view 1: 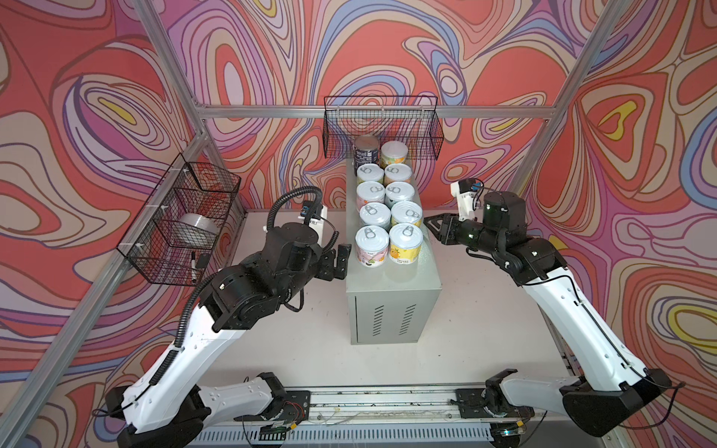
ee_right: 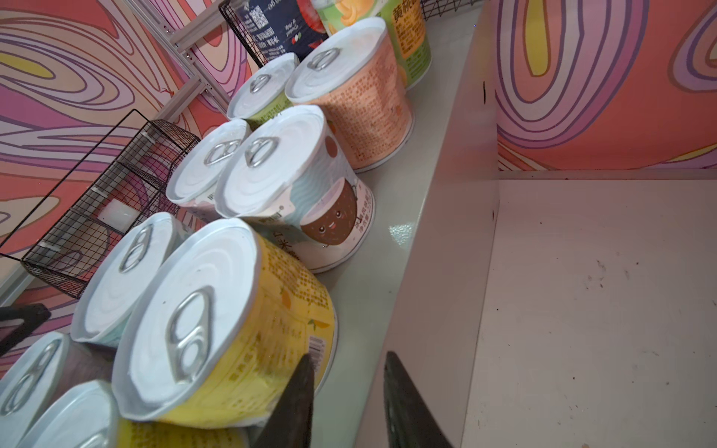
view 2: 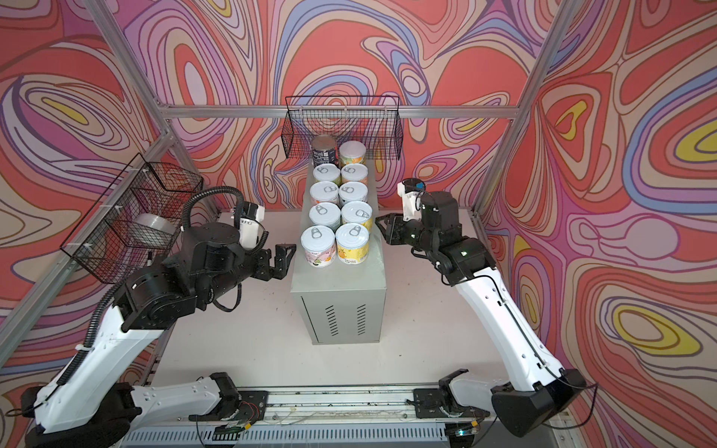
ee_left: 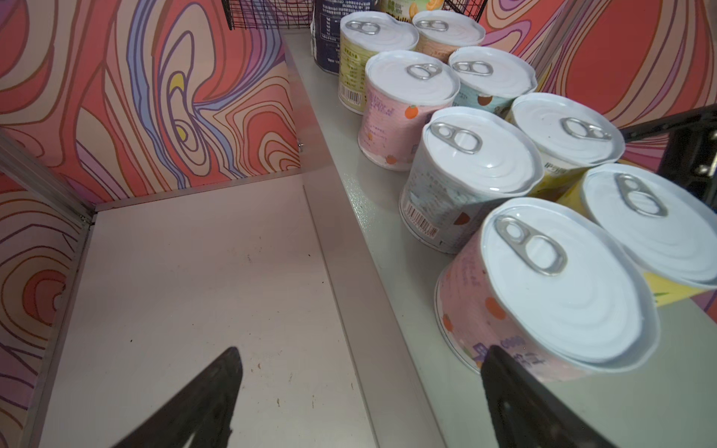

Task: Place and organize the canned foods onto the counter

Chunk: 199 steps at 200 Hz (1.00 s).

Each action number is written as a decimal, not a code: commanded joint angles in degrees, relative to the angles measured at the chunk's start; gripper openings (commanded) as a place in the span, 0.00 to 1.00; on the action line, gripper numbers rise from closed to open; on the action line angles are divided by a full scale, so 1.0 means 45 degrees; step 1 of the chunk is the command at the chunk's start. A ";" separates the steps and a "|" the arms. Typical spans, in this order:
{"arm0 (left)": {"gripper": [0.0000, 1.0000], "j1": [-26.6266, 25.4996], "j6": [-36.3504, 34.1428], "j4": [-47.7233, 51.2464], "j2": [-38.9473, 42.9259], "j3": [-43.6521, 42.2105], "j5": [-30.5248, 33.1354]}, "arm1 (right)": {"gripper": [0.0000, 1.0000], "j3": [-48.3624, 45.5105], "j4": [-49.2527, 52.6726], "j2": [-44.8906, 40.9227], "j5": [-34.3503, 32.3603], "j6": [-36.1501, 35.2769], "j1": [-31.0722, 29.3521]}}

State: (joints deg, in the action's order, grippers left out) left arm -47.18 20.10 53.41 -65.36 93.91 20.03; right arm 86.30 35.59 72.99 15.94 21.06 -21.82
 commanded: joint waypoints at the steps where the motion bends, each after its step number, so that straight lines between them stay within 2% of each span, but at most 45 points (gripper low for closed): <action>1: 0.96 0.0115 0.0278 -0.0356 -0.0057 -0.0243 -0.0518 | 0.31 0.0294 -0.0276 0.0146 0.0246 0.0160 -0.0051; 68: 0.95 0.0185 0.0273 -0.0766 -0.0852 -0.0257 -0.1279 | 0.31 0.0291 -0.0290 0.0127 0.0015 0.0161 -0.0043; 113: 0.97 0.0581 0.0513 -0.0263 -0.0247 -0.0465 -0.0286 | 0.31 0.0423 -0.0071 0.0113 -0.0261 0.0239 -0.0040; 177: 0.98 0.1406 0.0381 0.0189 0.0563 -0.0808 -0.0062 | 0.30 0.0355 -0.0318 -0.0037 0.0285 0.0618 -0.0056; 199: 0.98 0.1475 0.0287 0.0214 0.0586 -0.0893 0.0045 | 0.30 0.0354 -0.0020 -0.0153 -0.0475 0.0681 -0.0061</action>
State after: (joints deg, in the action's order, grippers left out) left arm -41.17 21.45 52.56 -62.70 91.02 18.74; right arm 87.44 35.20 73.30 16.29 23.46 -21.85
